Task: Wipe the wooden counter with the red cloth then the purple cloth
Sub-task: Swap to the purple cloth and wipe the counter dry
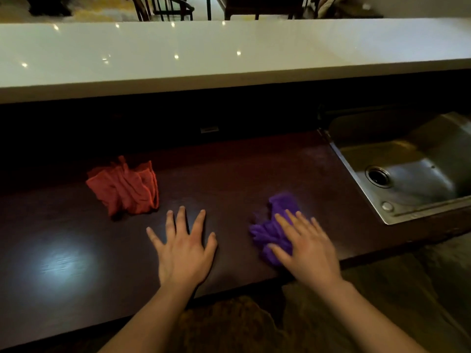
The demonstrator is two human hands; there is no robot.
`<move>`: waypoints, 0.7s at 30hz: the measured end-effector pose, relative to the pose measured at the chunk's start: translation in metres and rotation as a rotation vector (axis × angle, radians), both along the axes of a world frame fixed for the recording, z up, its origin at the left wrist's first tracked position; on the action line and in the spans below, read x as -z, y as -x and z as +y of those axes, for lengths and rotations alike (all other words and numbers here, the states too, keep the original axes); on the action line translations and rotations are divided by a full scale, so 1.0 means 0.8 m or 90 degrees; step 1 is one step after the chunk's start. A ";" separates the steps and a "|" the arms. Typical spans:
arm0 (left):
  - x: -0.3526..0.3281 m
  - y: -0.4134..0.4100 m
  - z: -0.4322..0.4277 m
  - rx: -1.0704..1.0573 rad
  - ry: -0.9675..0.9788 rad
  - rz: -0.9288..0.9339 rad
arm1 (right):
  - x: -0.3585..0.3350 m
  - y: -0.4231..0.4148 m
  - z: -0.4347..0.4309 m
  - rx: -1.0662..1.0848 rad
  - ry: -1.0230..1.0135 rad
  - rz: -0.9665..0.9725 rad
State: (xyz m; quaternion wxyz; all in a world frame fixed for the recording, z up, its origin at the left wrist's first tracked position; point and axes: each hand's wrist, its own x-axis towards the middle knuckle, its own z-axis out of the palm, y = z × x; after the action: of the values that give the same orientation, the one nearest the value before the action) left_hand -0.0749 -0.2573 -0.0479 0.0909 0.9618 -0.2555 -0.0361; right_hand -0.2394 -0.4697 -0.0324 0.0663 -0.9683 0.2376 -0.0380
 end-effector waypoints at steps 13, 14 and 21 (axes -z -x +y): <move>-0.009 0.002 -0.003 -0.019 0.004 0.018 | 0.003 -0.041 0.016 0.004 -0.043 -0.005; -0.009 0.002 -0.004 -0.019 0.006 0.020 | 0.007 -0.028 0.014 -0.029 -0.037 0.002; -0.010 0.002 -0.004 -0.027 0.000 0.023 | -0.006 -0.155 -0.106 0.143 -0.051 0.023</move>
State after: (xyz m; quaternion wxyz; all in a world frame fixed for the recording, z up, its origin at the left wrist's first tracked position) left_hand -0.0763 -0.2607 -0.0402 0.0964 0.9662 -0.2337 -0.0516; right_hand -0.1156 -0.5547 -0.0279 0.0959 -0.9327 0.3472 -0.0181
